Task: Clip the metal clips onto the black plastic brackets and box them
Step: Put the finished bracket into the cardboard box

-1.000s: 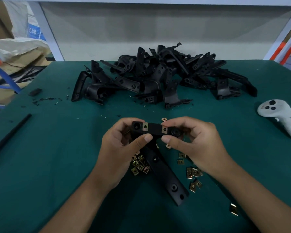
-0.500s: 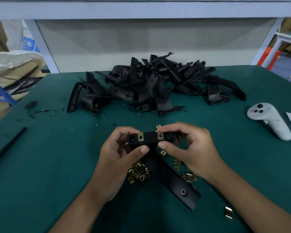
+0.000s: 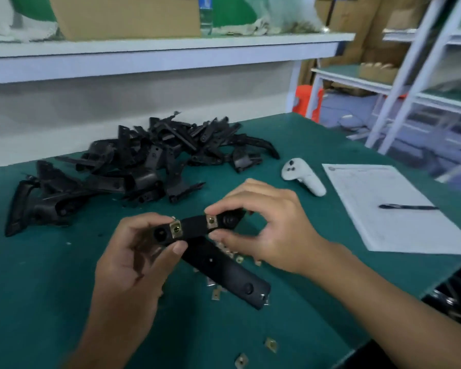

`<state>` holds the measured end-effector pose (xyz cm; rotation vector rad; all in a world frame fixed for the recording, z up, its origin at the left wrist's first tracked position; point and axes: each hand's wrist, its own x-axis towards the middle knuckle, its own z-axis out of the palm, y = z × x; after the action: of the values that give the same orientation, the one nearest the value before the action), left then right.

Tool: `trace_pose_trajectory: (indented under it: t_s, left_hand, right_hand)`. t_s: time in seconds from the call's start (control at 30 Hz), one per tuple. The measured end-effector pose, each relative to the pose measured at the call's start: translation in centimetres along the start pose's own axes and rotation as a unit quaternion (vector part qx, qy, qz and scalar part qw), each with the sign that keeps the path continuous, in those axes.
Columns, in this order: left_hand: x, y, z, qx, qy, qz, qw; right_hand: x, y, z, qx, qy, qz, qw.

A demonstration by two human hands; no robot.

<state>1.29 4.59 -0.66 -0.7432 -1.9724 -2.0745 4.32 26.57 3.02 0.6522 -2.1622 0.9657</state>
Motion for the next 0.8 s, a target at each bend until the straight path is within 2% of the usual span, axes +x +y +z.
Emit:
trace_pose_trajectory:
  t_s: [0.17, 0.27, 0.37, 0.43, 0.57, 0.67, 0.73, 0.77, 0.8]
  left_hand:
    - [-1.6, 3.4, 10.3, 0.017, -0.171, 0.085, 0.981]
    - [-3.9, 4.7, 17.1, 0.065, -0.238, 0.131, 0.960]
    - [-7.5, 5.6, 23.2, 0.085, -0.298, 0.188, 0.932]
    - [-9.9, 6.0, 26.5, 0.088, -0.335, 0.197, 0.917]
    - [-13.0, 5.1, 30.7, 0.111, -0.407, 0.192, 0.886]
    - [-13.6, 3.4, 32.0, 0.159, -0.446, 0.187, 0.861]
    - [-13.6, 2.4, 31.2, 0.190, -0.464, 0.185, 0.845]
    - [-13.4, 2.2, 30.4, 0.190, -0.462, 0.187, 0.846]
    - [-12.8, 2.1, 29.3, 0.182, -0.451, 0.188, 0.853]
  right_hand:
    - [-8.3, -4.5, -11.0, -0.118, 0.085, 0.112, 0.983]
    - [-14.4, -7.6, -16.7, -0.221, 0.116, 0.167, 0.954]
    - [-20.8, -10.3, -21.3, -0.308, 0.120, 0.222, 0.917]
    - [-24.9, -11.6, -23.6, -0.341, 0.115, 0.262, 0.895]
    - [-30.8, -12.2, -25.5, -0.366, 0.093, 0.334, 0.864]
    - [-32.9, -11.2, -25.5, -0.351, 0.070, 0.377, 0.854]
    - [-34.2, -10.4, -25.3, -0.321, -0.015, 0.438, 0.839]
    - [-34.8, -10.2, -24.9, -0.304, -0.063, 0.467, 0.828]
    - [-35.5, -10.0, -24.4, -0.295, -0.077, 0.475, 0.826]
